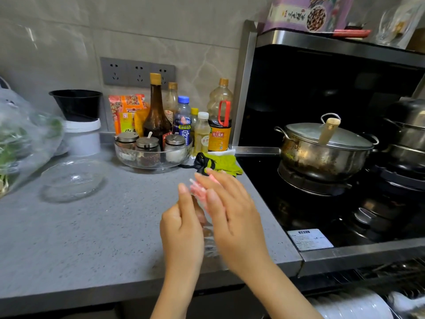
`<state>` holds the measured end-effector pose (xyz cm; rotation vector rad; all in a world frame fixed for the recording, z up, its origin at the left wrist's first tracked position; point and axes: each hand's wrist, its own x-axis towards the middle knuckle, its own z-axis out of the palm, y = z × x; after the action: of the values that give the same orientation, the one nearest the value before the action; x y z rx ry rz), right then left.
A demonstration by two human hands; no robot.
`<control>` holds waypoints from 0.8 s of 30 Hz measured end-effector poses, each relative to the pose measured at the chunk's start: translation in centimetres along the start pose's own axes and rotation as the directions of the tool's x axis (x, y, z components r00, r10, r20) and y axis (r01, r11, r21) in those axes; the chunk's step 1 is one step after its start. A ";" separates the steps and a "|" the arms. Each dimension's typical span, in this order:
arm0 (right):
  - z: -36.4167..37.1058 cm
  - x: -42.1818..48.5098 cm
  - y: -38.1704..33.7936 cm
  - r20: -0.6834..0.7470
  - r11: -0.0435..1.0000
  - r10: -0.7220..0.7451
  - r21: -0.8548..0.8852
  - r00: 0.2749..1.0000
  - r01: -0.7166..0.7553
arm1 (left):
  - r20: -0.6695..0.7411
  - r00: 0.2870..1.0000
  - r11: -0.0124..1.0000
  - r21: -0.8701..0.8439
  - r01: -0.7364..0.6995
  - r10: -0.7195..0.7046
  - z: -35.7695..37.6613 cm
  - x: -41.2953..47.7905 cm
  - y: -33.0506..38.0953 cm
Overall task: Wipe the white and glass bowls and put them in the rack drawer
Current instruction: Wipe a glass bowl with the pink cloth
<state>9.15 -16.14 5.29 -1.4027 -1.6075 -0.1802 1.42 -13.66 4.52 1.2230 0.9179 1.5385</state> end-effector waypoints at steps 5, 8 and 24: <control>-1.5 1.3 1.0 0.158 0.864 0.287 0.384 0.945 -0.327 | 0.082 0.995 0.998 -0.017 0.061 -0.060 -1.1 -0.3 0.7; -2.6 1.3 0.8 0.293 0.711 0.461 0.444 0.838 -0.546 | 0.104 0.992 0.989 -0.119 0.087 -0.075 -1.9 0.1 0.3; -4.6 2.5 1.7 0.211 0.884 0.308 0.297 0.928 -0.361 | 0.496 0.867 0.976 0.157 -0.151 0.054 -1.5 1.5 2.5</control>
<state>13.37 -16.87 8.71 -1.4272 -1.4098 0.4011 -0.71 -12.99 6.95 1.7270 0.6762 1.1455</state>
